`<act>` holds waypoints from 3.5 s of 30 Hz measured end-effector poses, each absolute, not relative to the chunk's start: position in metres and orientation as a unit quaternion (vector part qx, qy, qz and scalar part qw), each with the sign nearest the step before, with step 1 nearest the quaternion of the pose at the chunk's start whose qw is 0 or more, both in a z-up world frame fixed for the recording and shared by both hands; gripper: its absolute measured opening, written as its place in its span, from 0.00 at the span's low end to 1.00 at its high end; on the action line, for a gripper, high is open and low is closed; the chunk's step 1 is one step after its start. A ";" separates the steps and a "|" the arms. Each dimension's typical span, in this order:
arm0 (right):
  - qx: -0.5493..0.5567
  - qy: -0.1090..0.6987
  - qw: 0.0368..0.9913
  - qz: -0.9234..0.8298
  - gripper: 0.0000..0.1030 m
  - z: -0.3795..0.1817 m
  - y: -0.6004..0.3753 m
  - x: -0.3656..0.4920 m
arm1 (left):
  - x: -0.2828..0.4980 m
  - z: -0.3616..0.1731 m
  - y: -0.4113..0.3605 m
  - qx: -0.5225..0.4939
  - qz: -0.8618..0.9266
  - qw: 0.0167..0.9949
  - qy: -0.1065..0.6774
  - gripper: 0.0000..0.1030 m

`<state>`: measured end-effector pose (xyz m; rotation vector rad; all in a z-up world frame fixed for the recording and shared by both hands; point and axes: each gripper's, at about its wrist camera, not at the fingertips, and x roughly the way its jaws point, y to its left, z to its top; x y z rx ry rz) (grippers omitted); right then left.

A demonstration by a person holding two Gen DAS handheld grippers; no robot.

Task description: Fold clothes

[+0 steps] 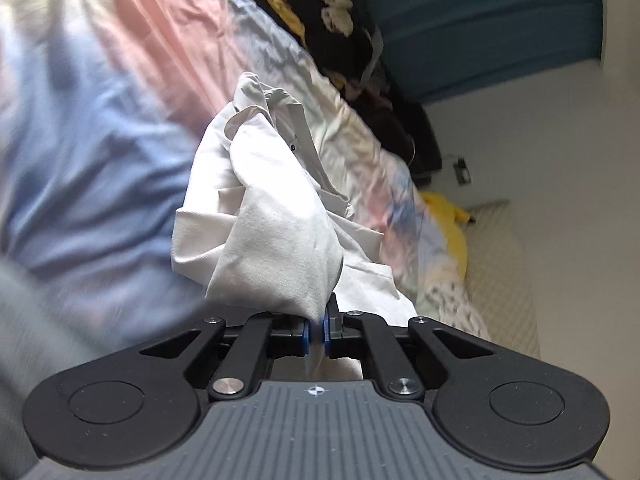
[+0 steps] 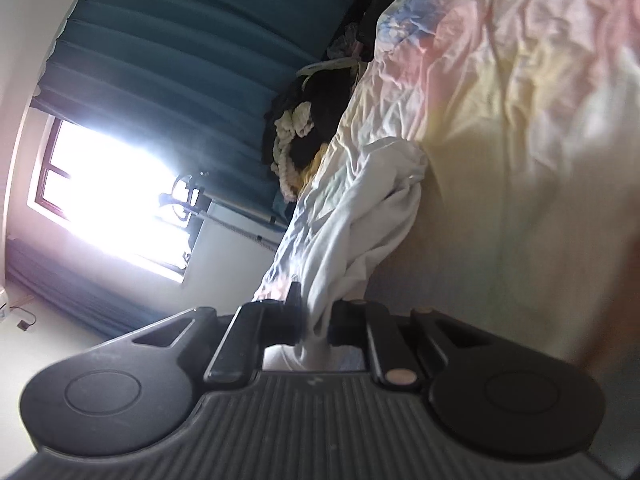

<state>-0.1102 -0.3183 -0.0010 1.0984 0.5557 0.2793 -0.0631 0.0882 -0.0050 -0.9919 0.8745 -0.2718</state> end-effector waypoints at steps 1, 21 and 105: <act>0.515 0.262 0.806 0.130 0.12 0.001 -0.319 -0.124 | -0.075 -0.005 0.089 -0.465 -0.126 0.776 0.407 0.07; 0.649 0.242 0.720 0.049 0.13 -0.032 -0.333 0.041 | 0.111 -0.013 0.079 -0.526 -0.064 0.741 0.412 0.07; 0.123 0.165 0.973 0.107 0.32 -0.007 -0.272 0.041 | 0.056 0.004 -0.008 0.014 -0.073 0.970 0.230 0.88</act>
